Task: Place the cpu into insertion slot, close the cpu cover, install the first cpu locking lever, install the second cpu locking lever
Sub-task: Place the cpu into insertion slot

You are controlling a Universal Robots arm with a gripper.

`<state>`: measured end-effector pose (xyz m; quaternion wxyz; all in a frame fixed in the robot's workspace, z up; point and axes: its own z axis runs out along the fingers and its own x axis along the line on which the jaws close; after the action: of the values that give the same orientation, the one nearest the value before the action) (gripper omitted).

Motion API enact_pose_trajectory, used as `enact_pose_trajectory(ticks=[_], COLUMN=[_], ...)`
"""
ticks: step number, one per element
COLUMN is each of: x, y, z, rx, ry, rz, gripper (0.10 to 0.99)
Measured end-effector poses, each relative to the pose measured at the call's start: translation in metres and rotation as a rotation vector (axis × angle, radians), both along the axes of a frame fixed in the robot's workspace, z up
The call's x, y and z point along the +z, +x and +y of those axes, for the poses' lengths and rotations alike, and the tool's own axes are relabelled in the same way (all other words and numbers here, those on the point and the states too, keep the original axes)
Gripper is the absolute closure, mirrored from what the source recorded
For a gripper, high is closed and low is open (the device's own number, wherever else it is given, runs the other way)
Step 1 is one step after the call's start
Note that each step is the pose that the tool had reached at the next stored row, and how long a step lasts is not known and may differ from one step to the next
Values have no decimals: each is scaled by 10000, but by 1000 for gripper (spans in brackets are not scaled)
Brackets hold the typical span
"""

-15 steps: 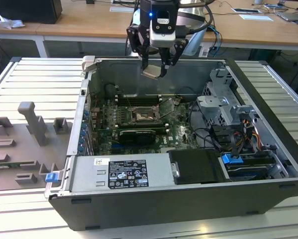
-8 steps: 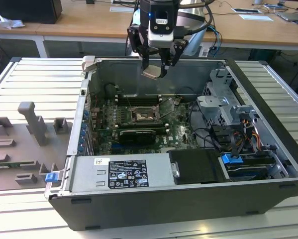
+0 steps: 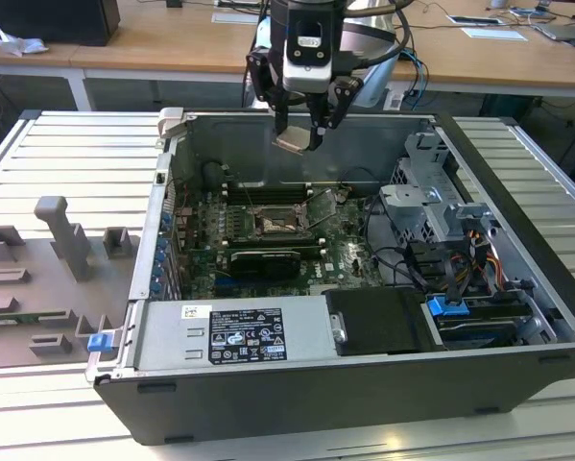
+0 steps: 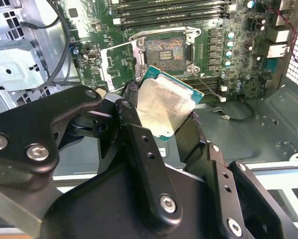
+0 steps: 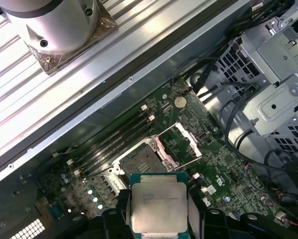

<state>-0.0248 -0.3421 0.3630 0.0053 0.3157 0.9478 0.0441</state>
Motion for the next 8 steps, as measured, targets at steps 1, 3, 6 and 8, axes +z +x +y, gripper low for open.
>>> enact_pose_trajectory(ticks=[1,3,6,8], x=[-1,-3,-7,-12], y=[0,0,0,0], z=[0,0,0,0], rx=[-30,-122,-319,-504], ry=[-3,-9,-22,-32], rz=[0,-1,0,0], gripper=[545,545,545,545])
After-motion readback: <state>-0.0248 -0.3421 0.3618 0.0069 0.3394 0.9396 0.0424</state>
